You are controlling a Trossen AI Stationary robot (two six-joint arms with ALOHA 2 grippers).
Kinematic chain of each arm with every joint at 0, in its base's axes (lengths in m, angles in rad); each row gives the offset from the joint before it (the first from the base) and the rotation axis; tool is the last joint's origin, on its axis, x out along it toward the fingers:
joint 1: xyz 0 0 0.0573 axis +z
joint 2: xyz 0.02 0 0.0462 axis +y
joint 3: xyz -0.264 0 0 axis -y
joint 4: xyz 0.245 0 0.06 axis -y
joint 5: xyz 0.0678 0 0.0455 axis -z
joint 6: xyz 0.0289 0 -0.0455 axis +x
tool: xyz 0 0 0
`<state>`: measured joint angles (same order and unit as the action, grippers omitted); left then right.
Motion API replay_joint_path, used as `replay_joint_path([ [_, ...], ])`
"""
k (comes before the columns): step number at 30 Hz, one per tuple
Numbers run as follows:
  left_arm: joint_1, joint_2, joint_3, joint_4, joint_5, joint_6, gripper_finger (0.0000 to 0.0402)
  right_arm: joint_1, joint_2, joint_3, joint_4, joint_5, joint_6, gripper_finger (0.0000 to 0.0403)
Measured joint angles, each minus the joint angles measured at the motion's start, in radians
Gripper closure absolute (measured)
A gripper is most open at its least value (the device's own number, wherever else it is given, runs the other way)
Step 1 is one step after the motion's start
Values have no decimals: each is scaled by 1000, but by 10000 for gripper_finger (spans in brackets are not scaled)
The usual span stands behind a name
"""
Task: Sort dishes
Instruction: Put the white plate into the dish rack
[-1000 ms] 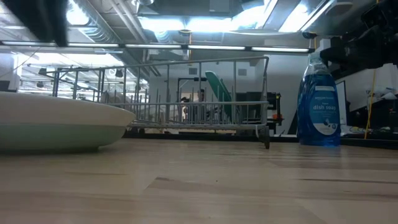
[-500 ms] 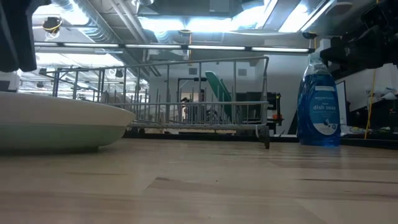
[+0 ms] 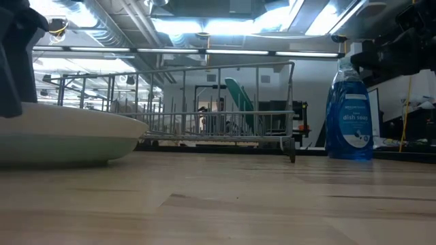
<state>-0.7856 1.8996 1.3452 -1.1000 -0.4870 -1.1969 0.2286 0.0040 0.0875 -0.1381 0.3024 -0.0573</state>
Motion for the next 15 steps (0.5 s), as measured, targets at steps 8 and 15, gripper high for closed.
replay_joint_path([
  [8, 1, 0, -49, 13, -6, 0, 247, 0, 0, 0, 1, 0, 0, 331],
  [15, 1, 0, -103, 54, -6, 0, 247, 0, 0, 0, -1, 0, 0, 331],
])
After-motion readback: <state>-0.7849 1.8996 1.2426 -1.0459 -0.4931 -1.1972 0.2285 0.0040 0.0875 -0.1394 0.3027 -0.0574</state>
